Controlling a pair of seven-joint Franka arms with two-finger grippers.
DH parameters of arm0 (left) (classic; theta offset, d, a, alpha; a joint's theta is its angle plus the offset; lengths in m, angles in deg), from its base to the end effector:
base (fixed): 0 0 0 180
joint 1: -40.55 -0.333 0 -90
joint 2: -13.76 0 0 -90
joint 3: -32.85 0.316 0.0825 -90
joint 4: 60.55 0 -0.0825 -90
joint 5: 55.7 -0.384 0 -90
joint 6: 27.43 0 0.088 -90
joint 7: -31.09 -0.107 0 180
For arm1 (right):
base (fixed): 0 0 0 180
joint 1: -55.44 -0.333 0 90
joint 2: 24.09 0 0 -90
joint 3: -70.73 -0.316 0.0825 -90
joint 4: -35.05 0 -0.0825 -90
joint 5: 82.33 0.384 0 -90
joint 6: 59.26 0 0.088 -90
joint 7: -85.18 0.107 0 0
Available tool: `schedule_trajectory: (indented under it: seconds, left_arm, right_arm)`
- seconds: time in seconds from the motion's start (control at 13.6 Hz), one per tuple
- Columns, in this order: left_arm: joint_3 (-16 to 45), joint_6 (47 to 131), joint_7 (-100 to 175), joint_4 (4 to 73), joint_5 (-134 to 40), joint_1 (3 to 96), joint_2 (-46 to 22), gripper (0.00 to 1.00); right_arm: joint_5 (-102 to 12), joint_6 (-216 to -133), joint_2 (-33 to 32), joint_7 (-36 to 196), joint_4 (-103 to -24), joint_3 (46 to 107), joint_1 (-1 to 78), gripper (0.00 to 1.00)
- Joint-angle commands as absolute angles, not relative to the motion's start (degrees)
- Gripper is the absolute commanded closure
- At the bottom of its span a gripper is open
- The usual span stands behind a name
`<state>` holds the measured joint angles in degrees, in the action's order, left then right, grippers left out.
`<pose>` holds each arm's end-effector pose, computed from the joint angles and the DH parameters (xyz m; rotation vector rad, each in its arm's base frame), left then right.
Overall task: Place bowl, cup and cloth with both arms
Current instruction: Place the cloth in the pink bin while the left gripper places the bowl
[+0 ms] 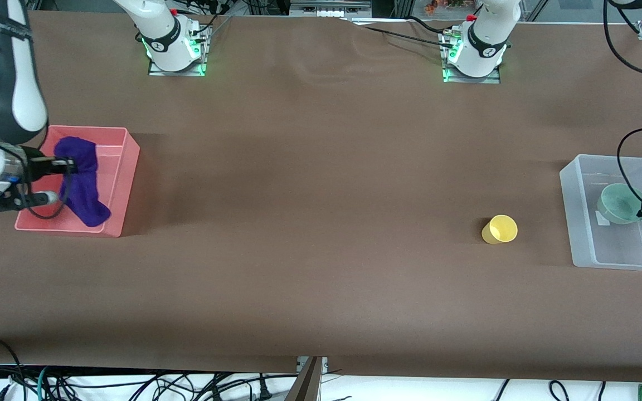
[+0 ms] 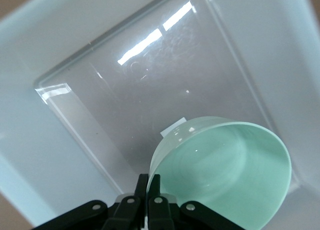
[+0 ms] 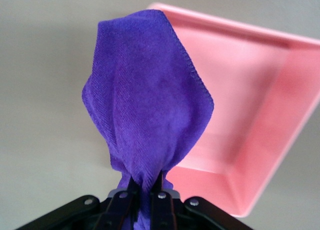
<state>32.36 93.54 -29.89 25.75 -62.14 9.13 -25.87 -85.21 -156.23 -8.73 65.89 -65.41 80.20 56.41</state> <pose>0.5999 0.3666 0.2512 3.0018 -0.9036 -0.1938 0.5838 -0.1062 0.3955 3.0800 0.2584 -0.5279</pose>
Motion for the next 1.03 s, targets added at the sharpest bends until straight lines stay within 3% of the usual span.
schedule_trajectory:
  seconds: [0.0,0.07,0.15,0.22,0.37,0.44,0.51,0.59,0.81,0.95]
  left_arm:
    - [31.4,94.5,-31.5,23.4,-60.5,7.5,-28.7,1.0]
    - [31.4,96.2,-31.2,23.5,-60.4,7.7,-29.1,0.64]
    - [31.4,97.4,-31.6,23.5,-60.4,7.4,-29.3,0.17]
    - [31.4,96.9,-31.6,23.5,-60.4,7.4,-28.9,0.0]
    - [30.5,94.1,-31.4,23.4,-60.4,7.7,-26.7,0.0]
    - [29.7,89.5,-31.3,23.5,-60.4,7.8,-24.7,0.0]
    - [27.7,84.4,-30.6,23.4,-60.4,7.9,-22.1,0.0]
    - [25.2,81.5,-29.7,23.2,-60.4,7.9,-20.2,0.0]
    - [20.5,79.4,-23.2,23.3,-61.5,11.0,-16.8,0.0]
    - [20.5,79.2,-16.1,23.7,-61.4,15.6,-17.0,0.0]
  right_arm:
    - [-87.2,-156.5,-9.2,63.6,-69.0,83.5,56.2,1.0]
    - [-87.5,-157.7,-9.1,63.6,-70.4,84.9,56.2,1.0]
    - [-87.6,-159.3,-9.0,63.6,-72.1,86.4,56.2,1.0]
    - [-87.7,-161.2,-8.8,63.6,-73.7,87.6,56.2,1.0]
    - [-88.0,-164.4,-8.8,63.1,-77.3,89.0,56.2,1.0]
    - [-88.0,-165.5,-8.6,63.1,-78.1,89.2,56.2,0.94]
    - [-88.0,-165.8,-8.3,63.2,-78.0,89.2,56.2,0.42]
    - [-87.8,-166.0,-8.3,63.1,-77.5,89.2,56.2,0.0]
    - [-86.9,-165.3,-9.1,63.3,-74.1,88.6,55.6,0.0]
    - [-86.1,-163.2,-10.1,63.6,-70.3,84.1,55.6,0.0]
